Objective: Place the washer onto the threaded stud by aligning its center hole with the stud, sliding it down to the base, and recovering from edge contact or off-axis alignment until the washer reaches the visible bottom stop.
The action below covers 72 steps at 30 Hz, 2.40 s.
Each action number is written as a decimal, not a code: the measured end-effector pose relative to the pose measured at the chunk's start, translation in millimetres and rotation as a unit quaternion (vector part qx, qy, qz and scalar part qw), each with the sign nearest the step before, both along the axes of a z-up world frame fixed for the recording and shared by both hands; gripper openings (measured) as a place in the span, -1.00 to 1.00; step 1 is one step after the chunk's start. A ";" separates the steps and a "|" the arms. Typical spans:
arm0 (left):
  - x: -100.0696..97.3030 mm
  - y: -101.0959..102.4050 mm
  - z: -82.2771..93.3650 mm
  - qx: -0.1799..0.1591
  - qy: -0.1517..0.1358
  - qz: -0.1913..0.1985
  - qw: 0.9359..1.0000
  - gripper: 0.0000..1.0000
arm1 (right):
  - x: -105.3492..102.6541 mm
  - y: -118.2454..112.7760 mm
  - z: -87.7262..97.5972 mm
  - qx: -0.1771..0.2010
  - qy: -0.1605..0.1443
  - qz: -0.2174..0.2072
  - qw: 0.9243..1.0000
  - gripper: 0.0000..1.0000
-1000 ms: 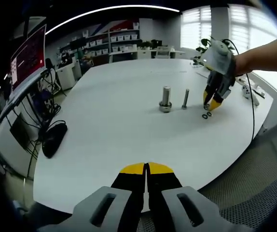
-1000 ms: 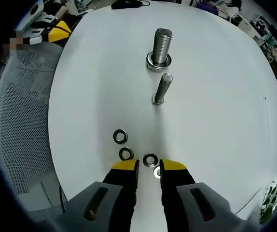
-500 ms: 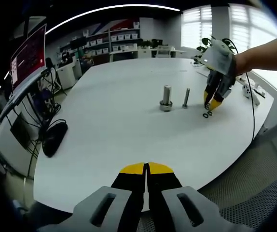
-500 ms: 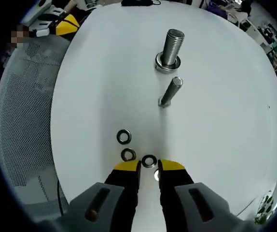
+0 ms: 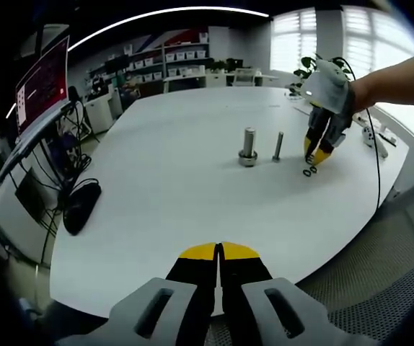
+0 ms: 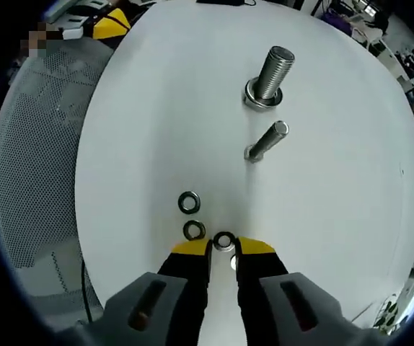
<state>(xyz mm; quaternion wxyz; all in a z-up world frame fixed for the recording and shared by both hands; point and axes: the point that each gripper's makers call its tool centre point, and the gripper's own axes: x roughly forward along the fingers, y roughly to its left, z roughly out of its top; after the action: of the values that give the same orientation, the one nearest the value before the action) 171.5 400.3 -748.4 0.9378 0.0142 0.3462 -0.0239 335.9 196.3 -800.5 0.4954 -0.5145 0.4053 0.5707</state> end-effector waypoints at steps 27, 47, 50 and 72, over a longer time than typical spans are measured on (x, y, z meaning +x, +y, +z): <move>0.2 -0.7 0.5 -0.001 -0.002 -0.002 1.000 -1.00 | -1.0 34.9 52.8 0.069 -0.005 -0.034 0.997 -0.73; 0.2 -0.8 -0.2 0.001 -0.001 -0.006 1.000 -1.00 | 6.7 77.0 72.1 0.085 -0.018 -0.011 0.996 -0.73; 0.3 -0.8 -0.2 0.000 -0.001 -0.006 1.000 -1.00 | 8.2 79.1 72.1 0.082 -0.020 -0.004 0.996 -0.73; 0.0 -0.9 -1.5 -0.001 0.001 -0.006 1.000 -1.00 | 11.7 80.2 55.1 0.052 -0.015 0.011 0.998 -0.73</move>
<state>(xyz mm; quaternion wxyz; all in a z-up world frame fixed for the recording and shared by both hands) 171.5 399.4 -749.9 0.9371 0.0152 0.3473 -0.0301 347.7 276.5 -745.4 0.5212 -0.5005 0.3625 0.5886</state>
